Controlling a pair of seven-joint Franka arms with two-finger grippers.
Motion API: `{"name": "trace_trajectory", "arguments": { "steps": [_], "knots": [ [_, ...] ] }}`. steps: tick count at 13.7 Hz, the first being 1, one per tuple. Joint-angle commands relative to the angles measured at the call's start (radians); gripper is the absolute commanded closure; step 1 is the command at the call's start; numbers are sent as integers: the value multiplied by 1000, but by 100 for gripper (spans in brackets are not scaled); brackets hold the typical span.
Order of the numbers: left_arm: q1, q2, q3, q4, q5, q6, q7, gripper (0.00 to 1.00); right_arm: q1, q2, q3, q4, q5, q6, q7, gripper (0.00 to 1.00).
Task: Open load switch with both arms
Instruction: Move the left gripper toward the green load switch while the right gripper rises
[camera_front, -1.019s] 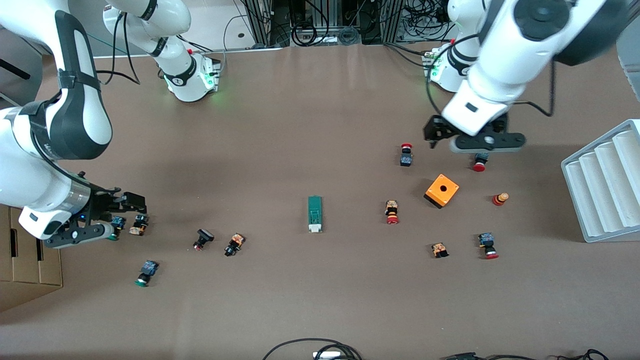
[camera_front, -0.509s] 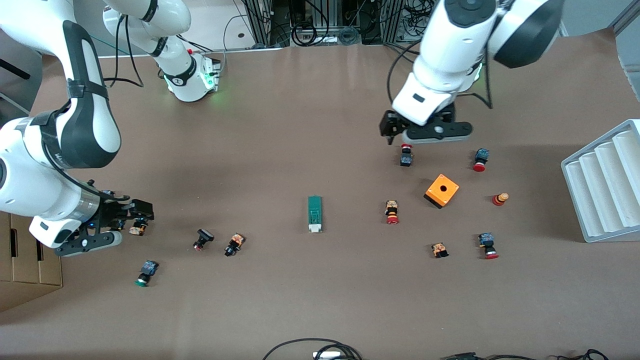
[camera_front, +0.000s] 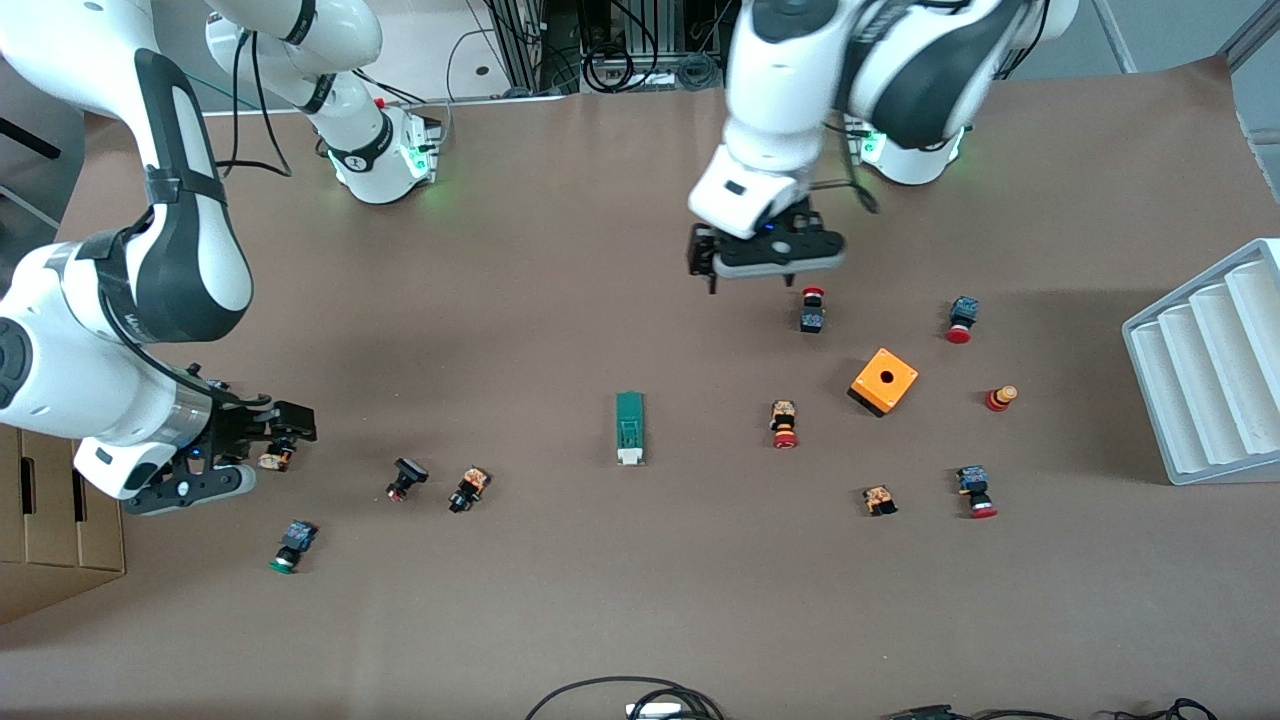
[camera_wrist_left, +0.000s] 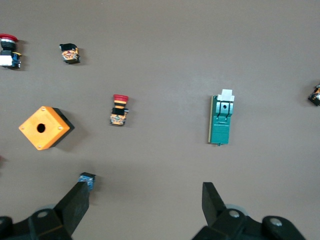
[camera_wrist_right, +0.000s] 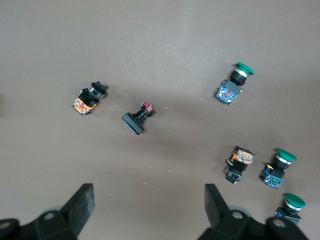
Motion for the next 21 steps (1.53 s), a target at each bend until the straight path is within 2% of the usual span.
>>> {"name": "trace_trajectory", "arguments": {
  "steps": [1,5,7,9,12,17,21],
  "knots": [
    [-93,74,-5,32,126,25,-185,0,33,36,-3,32,-12,4,30,4],
    [-160,158,-5,73,242,29,-297,0,29,43,-5,32,-7,38,61,0],
    [-193,198,-5,63,341,68,-375,0,26,47,-6,31,0,42,53,0],
    [-248,259,-4,67,476,105,-545,0,26,49,-8,31,2,50,39,0],
    [-289,348,-4,74,668,125,-683,0,24,49,-10,31,16,50,38,0],
    [-306,485,-5,72,962,154,-894,0,17,59,-8,31,28,62,13,0],
    [-349,612,6,99,1214,159,-1049,0,18,66,-10,31,120,70,13,1]
  ]
}}
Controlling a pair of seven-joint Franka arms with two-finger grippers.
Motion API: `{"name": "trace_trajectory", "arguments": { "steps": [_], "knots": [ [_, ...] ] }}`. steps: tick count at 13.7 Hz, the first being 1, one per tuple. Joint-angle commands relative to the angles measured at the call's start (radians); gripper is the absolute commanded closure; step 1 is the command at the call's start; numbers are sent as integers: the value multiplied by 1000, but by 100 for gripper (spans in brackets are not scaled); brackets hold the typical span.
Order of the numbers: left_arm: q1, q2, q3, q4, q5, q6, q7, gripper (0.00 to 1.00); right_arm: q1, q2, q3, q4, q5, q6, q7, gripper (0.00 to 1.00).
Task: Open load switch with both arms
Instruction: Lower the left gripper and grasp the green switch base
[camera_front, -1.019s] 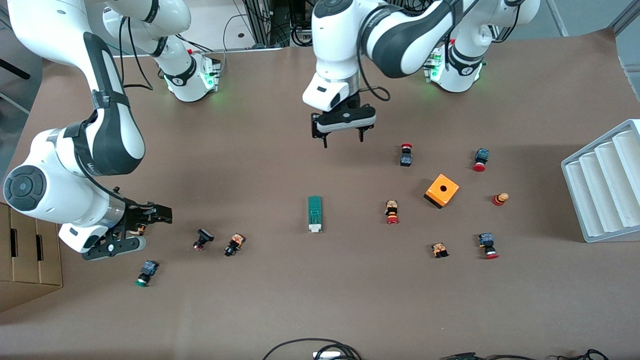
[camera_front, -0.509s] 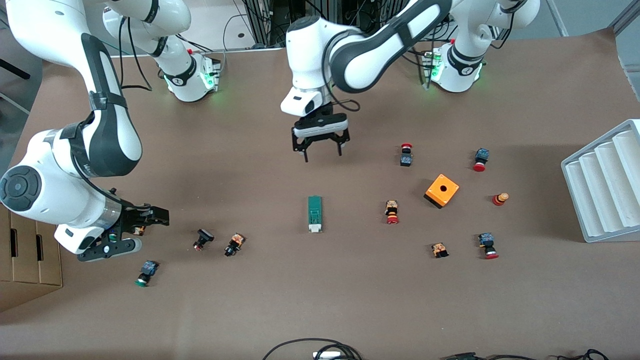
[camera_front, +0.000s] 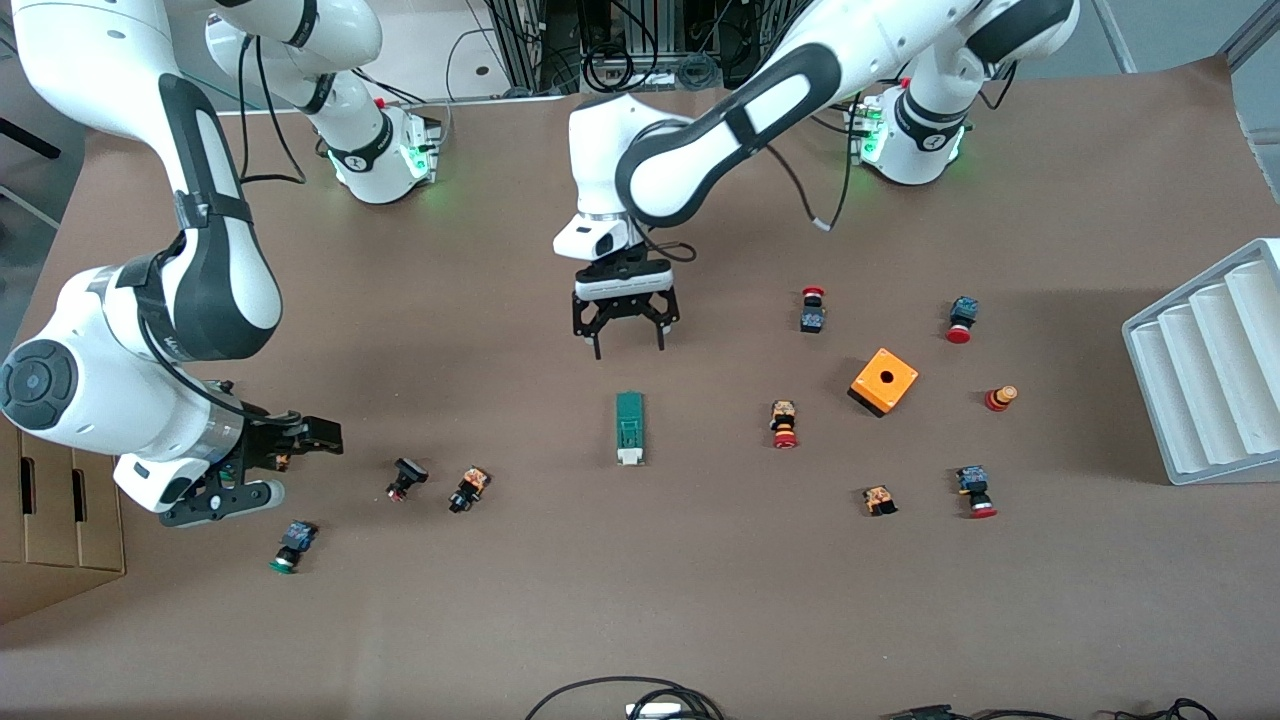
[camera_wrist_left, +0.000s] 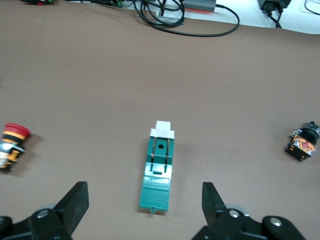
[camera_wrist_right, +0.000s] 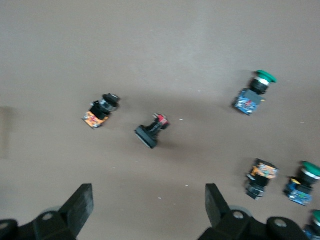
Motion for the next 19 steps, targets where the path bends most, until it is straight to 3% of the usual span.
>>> {"name": "trace_trajectory", "arguments": {
  "steps": [1,4,7,10,14,16,19],
  "knots": [
    [-30,107,8,67,149,-3,-93,0,5,23,3,29,53,13,-12,1],
    [-68,157,17,63,266,-14,-167,0,45,30,8,26,55,91,-7,0],
    [-232,177,167,70,326,-95,-276,0,57,32,6,15,52,79,-9,0],
    [-319,187,286,69,377,-97,-308,1,48,32,3,14,42,70,-27,0],
    [-320,240,306,81,512,-102,-443,6,-13,52,2,14,65,71,-257,0],
    [-320,283,314,90,581,-106,-491,6,-13,49,2,15,114,70,-248,0],
    [-323,317,323,109,609,-111,-493,17,-9,59,5,21,121,73,-100,0]
  ]
}}
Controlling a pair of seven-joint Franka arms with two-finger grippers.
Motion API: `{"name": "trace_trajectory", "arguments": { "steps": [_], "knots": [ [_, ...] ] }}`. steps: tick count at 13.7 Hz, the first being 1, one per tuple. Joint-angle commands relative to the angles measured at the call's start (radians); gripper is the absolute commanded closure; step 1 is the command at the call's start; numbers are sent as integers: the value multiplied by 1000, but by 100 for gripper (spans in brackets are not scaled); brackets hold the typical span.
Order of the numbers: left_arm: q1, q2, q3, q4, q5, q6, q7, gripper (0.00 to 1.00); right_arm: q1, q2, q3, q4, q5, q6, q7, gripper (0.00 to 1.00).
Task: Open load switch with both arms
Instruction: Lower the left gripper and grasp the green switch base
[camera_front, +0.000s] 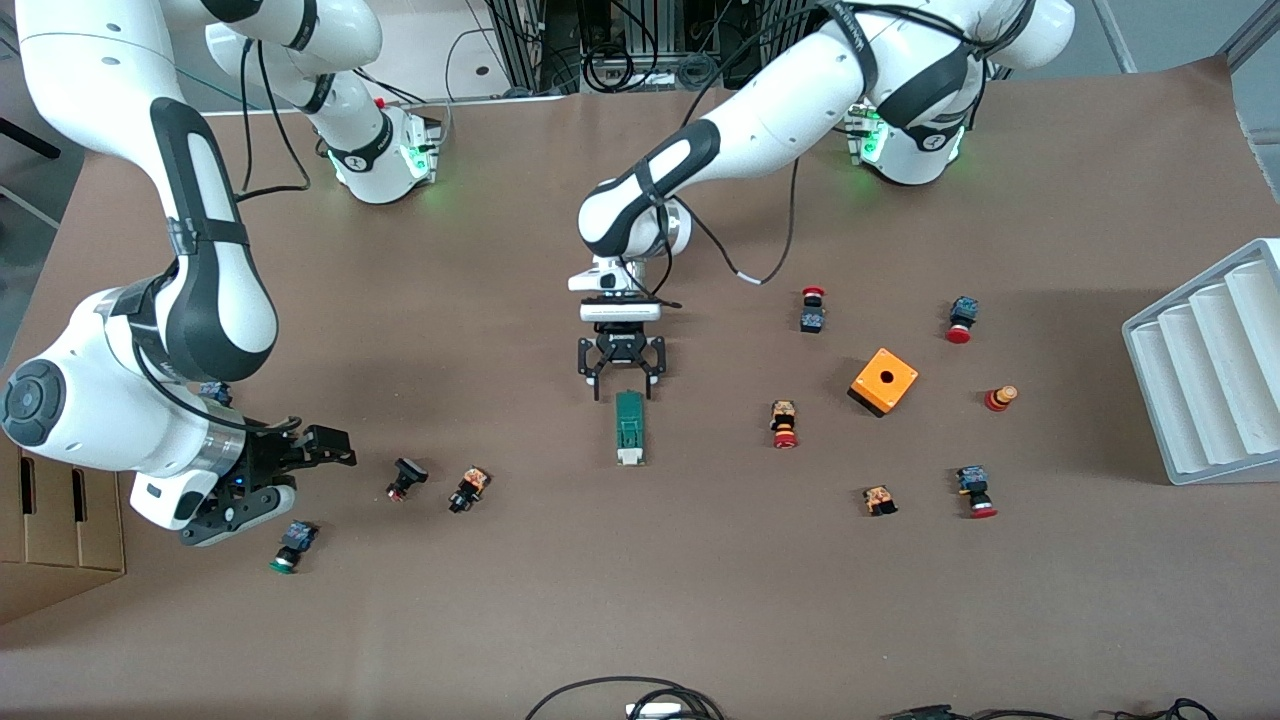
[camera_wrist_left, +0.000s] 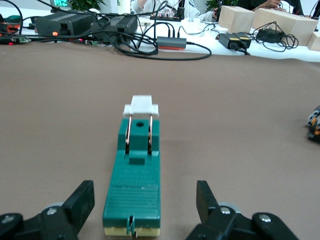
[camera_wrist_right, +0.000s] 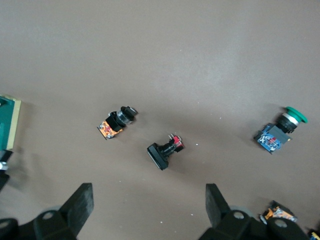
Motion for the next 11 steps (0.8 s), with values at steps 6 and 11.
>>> {"name": "trace_trajectory", "arguments": {
  "steps": [6,11],
  "knots": [
    [-27,60,24,46,58,-57,-17,35,72,29,3,34,-26,4,340,0],
    [-41,84,27,69,59,-66,-40,35,72,31,7,34,-46,17,309,0]
  ]
}}
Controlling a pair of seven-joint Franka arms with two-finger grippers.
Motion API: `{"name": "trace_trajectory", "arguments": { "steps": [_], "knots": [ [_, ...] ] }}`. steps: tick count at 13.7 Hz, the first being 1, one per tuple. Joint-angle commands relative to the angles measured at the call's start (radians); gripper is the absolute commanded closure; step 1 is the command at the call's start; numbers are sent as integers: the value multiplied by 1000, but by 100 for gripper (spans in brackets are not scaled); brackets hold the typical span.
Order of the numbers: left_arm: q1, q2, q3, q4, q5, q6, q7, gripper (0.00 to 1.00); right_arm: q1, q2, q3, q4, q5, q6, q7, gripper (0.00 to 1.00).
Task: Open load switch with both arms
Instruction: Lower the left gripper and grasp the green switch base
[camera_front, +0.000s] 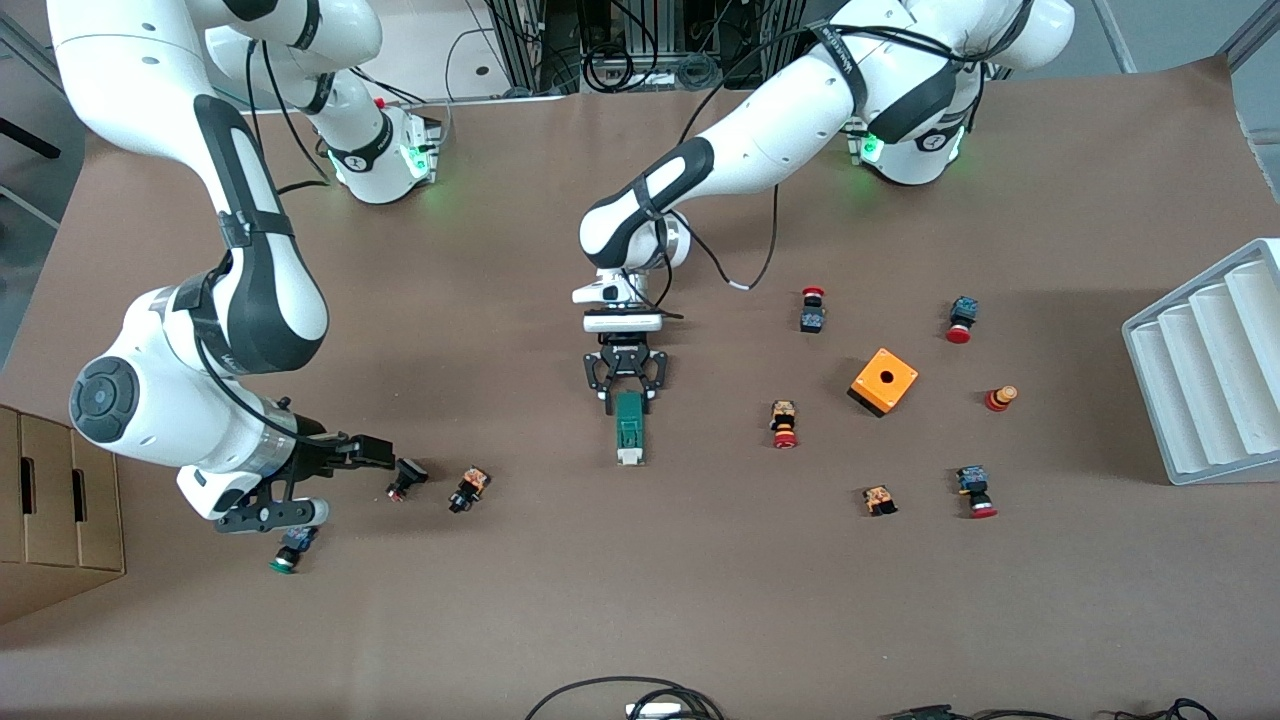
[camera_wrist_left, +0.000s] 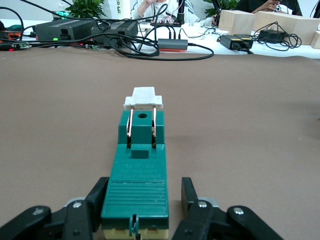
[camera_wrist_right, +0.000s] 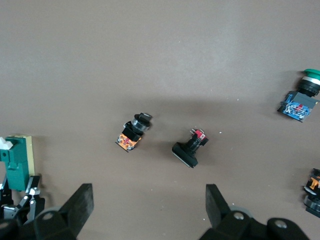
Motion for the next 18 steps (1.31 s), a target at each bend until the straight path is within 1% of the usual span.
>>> {"name": "trace_trajectory", "arguments": {
  "steps": [1,2,3,5,7,9,11,12,16,18],
  "knots": [
    [-35,45,14,34,26,-51,-33,35,16,21,5,25,-15,13,-10,0],
    [-38,60,14,34,49,-77,-33,35,73,24,1,27,-23,24,-9,0],
    [-38,65,14,33,66,-88,-35,35,110,27,1,27,-31,65,-3,0],
    [-38,65,14,33,69,-90,-38,35,156,38,1,25,-55,157,-1,0],
    [-38,65,14,31,69,-91,-41,35,164,39,4,24,-45,170,11,0],
    [-38,64,14,28,71,-93,-40,39,193,39,1,22,-49,170,11,0],
    [-39,62,23,27,71,-106,-35,39,194,41,1,13,-55,160,-4,0],
    [-39,64,23,28,72,-113,-35,39,193,51,2,7,-54,165,-28,0],
    [-44,62,25,25,71,-113,-36,39,197,107,4,16,-46,192,-263,0],
    [-47,64,25,25,71,-113,-38,39,211,139,5,17,-48,240,-288,0]
  ]
}}
